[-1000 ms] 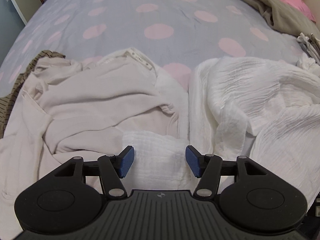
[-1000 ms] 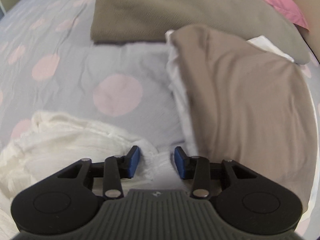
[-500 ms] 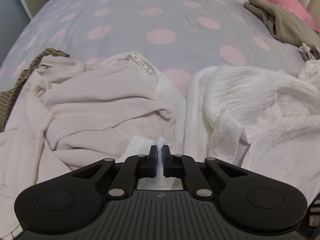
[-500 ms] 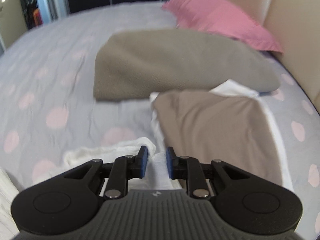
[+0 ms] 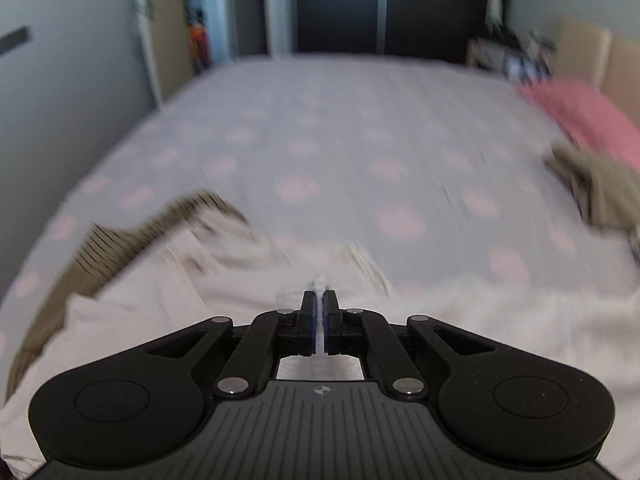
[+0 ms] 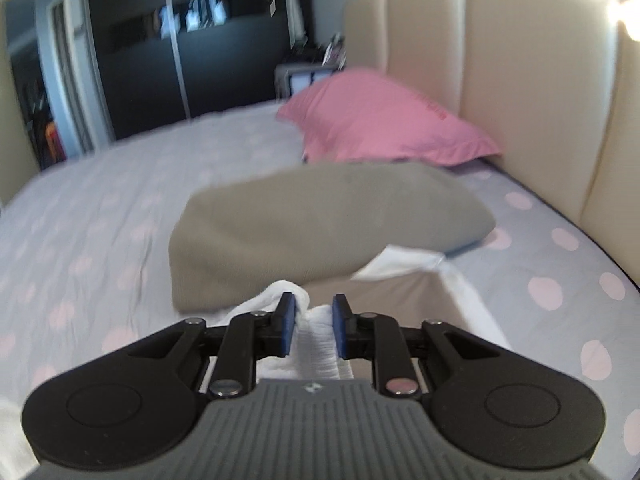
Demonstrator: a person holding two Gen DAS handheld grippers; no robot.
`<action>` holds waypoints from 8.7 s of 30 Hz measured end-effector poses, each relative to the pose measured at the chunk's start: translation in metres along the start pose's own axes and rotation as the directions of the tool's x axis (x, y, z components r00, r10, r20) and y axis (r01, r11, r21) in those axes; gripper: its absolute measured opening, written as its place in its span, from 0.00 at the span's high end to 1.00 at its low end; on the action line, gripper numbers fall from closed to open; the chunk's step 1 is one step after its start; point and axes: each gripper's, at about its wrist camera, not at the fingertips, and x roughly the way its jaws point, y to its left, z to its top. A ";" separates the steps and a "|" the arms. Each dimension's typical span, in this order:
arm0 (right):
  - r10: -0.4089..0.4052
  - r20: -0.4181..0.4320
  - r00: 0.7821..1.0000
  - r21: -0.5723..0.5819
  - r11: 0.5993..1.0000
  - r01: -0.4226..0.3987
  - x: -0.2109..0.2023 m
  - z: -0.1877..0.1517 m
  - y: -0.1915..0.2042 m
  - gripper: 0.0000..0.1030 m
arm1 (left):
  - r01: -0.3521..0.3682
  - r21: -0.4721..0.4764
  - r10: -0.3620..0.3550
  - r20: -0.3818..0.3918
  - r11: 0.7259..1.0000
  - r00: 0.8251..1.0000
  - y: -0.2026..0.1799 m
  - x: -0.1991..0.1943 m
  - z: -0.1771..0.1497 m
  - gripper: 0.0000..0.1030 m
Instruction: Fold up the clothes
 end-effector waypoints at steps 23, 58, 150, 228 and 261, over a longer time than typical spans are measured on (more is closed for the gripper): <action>-0.161 0.068 0.985 0.100 0.983 0.154 0.066 0.023 -0.029 0.79 | -0.239 0.073 0.226 0.159 0.968 0.961 -0.015 0.077 0.073 0.99; -0.157 -0.095 0.983 -0.034 0.987 0.154 0.070 -0.004 -0.028 0.47 | -0.211 0.060 0.219 -0.340 0.976 0.915 0.067 0.102 -0.026 0.95; 0.130 -0.273 0.953 -0.110 0.980 -0.165 0.007 -0.072 0.045 0.26 | -0.145 0.010 0.141 -0.323 0.989 0.936 0.032 -0.091 -0.161 0.93; -0.167 -0.366 0.915 -0.009 0.984 0.176 0.020 -0.097 -0.068 0.23 | -0.238 0.583 0.312 -0.028 0.777 0.950 0.001 0.073 -0.092 0.92; -0.068 -0.331 0.941 0.002 0.997 0.073 0.051 -0.070 -0.015 0.22 | -0.091 0.178 0.114 -0.122 0.980 0.986 0.038 0.155 0.025 0.58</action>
